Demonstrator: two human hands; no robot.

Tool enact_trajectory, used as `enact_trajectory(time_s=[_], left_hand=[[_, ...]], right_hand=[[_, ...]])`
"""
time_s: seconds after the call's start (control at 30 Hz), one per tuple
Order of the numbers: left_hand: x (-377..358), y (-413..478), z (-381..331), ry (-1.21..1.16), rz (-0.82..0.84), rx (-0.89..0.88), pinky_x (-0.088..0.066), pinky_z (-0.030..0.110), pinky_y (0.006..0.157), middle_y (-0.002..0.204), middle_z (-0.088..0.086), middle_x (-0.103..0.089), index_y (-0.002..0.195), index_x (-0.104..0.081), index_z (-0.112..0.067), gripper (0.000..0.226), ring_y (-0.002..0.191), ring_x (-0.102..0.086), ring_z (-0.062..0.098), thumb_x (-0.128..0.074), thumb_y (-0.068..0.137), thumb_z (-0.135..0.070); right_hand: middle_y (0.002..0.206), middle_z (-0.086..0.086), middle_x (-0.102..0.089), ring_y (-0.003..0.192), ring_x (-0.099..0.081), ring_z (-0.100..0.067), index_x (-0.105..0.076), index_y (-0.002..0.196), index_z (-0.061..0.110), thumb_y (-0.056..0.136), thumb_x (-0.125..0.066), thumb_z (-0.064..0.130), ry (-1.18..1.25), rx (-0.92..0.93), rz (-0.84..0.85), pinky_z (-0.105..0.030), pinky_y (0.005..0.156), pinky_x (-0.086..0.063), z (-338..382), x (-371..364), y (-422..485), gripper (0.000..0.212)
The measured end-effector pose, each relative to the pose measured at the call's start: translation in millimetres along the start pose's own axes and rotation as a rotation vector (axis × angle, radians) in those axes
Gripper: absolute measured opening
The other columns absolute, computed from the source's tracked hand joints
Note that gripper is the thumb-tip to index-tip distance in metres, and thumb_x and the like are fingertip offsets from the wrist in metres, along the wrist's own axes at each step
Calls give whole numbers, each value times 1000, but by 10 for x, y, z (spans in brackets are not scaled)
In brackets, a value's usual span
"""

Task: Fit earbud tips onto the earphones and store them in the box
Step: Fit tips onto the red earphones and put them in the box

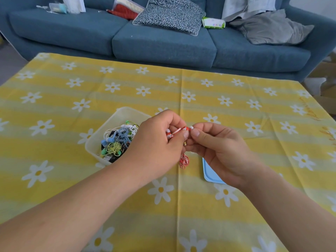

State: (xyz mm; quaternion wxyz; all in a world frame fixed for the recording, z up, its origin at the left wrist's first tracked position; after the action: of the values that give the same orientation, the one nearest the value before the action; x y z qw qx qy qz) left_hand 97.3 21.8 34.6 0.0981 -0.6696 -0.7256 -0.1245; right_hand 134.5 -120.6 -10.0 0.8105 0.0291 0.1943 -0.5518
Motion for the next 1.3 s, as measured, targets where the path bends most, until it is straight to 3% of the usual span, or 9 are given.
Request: enact_trajectory(time_s=[0.23, 0.43, 0.57, 0.63, 0.8, 1.0, 1.17, 1.3], left_hand=[[-4, -7, 21, 27, 11, 3, -59, 23, 56, 72, 7, -72, 89, -66, -18, 9, 63, -73, 18, -67, 95, -11], [35, -21, 13, 105, -74, -44, -62, 42, 65, 72, 0, -72, 90, -65, -22, 7, 66, -73, 18, -69, 94, -18], [51, -44, -13, 119, -112, -52, -60, 32, 56, 75, -2, -69, 92, -65, -19, 5, 57, -71, 14, -69, 94, -17], [47, -43, -11, 126, -112, -54, -59, 28, 58, 76, -4, -70, 93, -64, -20, 6, 60, -72, 12, -70, 94, -18], [32, -30, -11, 131, -101, -78, -60, 34, 67, 76, -6, -71, 92, -64, -21, 8, 68, -73, 11, -71, 93, -17], [33, -73, -47, 91, -109, -81, -59, 33, 52, 75, 0, -69, 91, -64, -17, 7, 55, -71, 14, -69, 95, -14], [54, -68, -60, 145, -155, -122, -52, 13, 59, 75, -8, -68, 92, -66, -18, 7, 67, -67, 5, -72, 93, -17], [47, -65, -46, 103, -135, -117, -59, 23, 62, 77, -5, -70, 92, -65, -19, 8, 66, -71, 7, -71, 94, -15]], right_hand=[[95, -28, -63, 80, -62, -31, -67, 92, -1, 88, -72, 6, -105, 40, 33, -47, 86, -56, 39, -46, -11, 9], [87, -21, -64, 80, -63, -32, -67, 91, 1, 90, -66, 6, -97, 71, 43, -40, 80, -57, 36, -85, -15, 5], [87, -21, -65, 83, -62, -32, -67, 91, 2, 90, -67, 7, -97, 74, 41, -38, 79, -55, 27, -93, -18, 4], [86, -20, -66, 81, -64, -32, -67, 91, 2, 92, -68, 5, -88, 69, 43, -39, 79, -55, 28, -99, -26, 3], [81, -14, -70, 74, -68, -28, -65, 91, 0, 90, -63, 5, -46, 72, 43, -38, 79, -56, 56, -111, -47, 6], [83, -14, -69, 79, -65, -32, -64, 92, 1, 95, -59, 2, -63, 66, 46, -38, 79, -55, 44, -131, -47, 6], [84, -16, -69, 78, -64, -31, -64, 89, 3, 90, -62, 8, -26, 45, 51, -36, 79, -57, 31, -160, -55, 5], [85, -16, -70, 81, -68, -31, -65, 90, 3, 86, -65, 8, 4, 49, 22, -36, 82, -58, 31, -145, -58, 7]])
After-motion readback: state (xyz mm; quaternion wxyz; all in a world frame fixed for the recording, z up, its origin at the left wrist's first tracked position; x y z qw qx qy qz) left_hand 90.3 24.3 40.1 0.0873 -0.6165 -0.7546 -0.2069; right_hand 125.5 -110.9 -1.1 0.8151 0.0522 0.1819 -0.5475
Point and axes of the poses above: each hand's wrist, its own y-axis towards the middle knuckle, its own x-axis out of the back of the hand, z = x × y, the point moved 9 cm from there along y, towards the middle knuckle
